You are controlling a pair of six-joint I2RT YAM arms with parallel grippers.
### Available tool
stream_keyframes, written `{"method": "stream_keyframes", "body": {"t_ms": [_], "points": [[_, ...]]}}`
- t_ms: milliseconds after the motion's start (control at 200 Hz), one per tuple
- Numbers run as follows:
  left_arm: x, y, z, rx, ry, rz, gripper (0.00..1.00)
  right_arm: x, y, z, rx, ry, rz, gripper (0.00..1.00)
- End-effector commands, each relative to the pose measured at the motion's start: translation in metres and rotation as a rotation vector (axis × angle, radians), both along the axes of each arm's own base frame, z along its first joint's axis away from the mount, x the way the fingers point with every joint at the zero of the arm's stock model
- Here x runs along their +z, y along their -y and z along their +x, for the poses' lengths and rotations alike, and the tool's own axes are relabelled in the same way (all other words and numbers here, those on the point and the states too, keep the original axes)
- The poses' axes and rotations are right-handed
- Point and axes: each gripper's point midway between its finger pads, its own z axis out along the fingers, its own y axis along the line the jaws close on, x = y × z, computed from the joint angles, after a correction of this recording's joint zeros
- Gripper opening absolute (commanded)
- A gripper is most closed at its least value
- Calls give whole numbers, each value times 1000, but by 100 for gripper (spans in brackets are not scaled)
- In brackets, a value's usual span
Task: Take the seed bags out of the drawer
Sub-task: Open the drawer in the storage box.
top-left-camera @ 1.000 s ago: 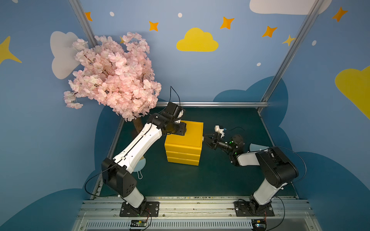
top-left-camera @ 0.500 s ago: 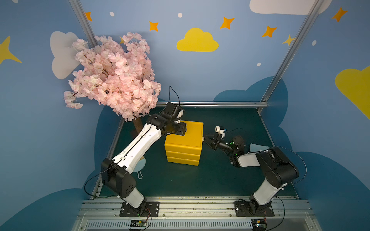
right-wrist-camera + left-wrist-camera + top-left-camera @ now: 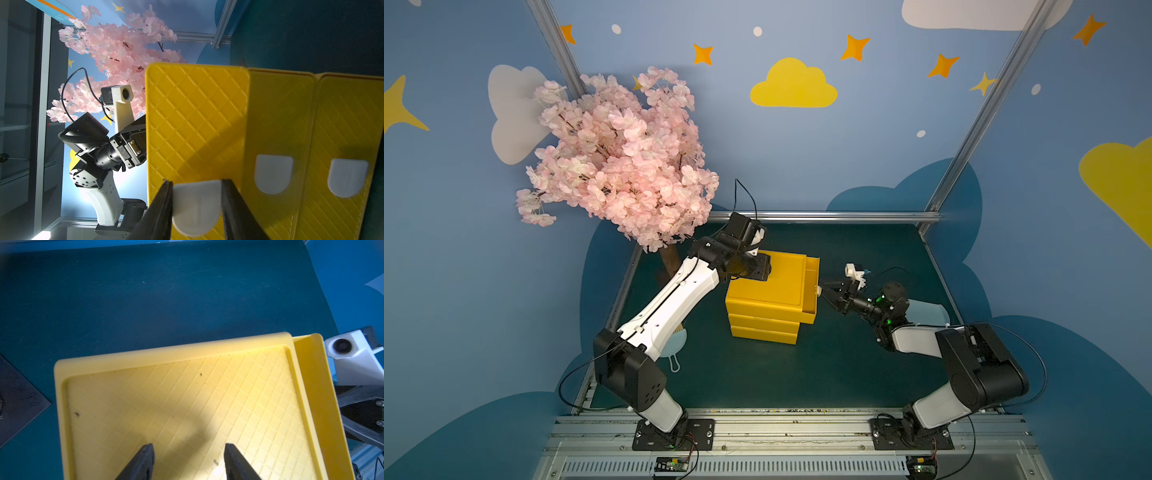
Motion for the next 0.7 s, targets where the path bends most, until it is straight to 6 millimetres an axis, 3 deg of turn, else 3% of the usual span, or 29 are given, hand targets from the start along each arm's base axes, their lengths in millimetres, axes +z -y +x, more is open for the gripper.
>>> {"method": "stream_keyframes", "body": {"t_ms": [0,380,631,696], "points": [[-19,-12,-10,16,-72,37,59,5,8,-16,51,31,-37,26],[-19,-13,-9,19,-76,33,59,-10,53,-23,-73,-93,-150,28],[-21,-13,-9,18,-80,32,59,-7,66,-27,-86,-98,-209,29],[-21,-13,-8,19,-80,33,59,-5,66,-28,-86,-93,-214,36]]}}
